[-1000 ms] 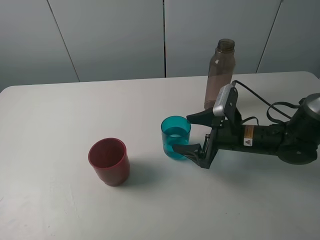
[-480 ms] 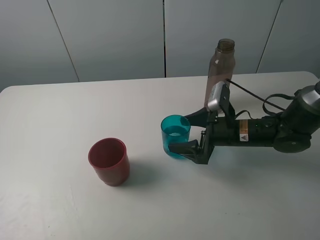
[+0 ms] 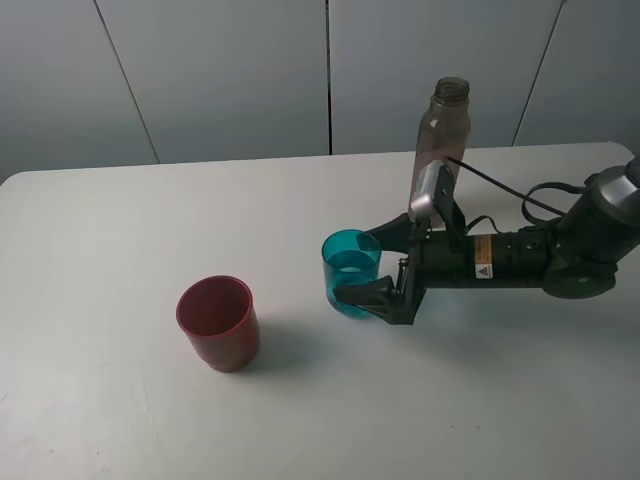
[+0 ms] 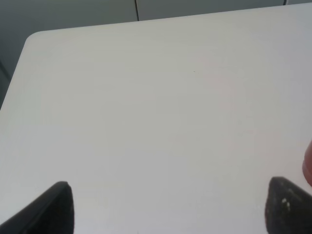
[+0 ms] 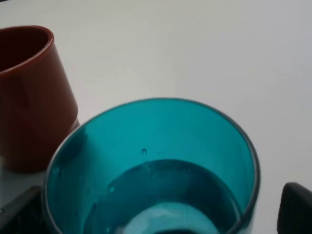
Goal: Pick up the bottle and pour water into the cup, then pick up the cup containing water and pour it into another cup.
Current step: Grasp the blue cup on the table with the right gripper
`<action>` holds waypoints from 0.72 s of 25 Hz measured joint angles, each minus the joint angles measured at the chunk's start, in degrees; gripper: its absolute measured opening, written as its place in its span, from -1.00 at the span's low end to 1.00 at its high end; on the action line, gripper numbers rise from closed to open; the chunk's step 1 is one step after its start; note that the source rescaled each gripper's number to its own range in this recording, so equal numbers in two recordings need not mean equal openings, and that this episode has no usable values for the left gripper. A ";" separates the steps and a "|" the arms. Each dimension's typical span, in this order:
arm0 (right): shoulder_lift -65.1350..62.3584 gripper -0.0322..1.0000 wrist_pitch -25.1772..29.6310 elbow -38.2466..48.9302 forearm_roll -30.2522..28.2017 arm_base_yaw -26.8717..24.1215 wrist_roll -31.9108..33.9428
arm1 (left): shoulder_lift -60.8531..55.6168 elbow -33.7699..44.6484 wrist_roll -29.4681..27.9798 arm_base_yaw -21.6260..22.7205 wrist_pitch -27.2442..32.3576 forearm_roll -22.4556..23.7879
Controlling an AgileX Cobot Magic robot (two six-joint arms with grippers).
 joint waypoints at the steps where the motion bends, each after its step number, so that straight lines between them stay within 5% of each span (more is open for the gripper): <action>1: 0.00 0.99 0.30 -0.25 -0.39 0.31 0.16 | 0.00 0.00 0.00 0.00 0.00 0.00; 18: 0.08 0.99 4.11 -2.16 -0.84 3.39 3.89 | 0.00 0.00 0.00 0.00 0.00 0.00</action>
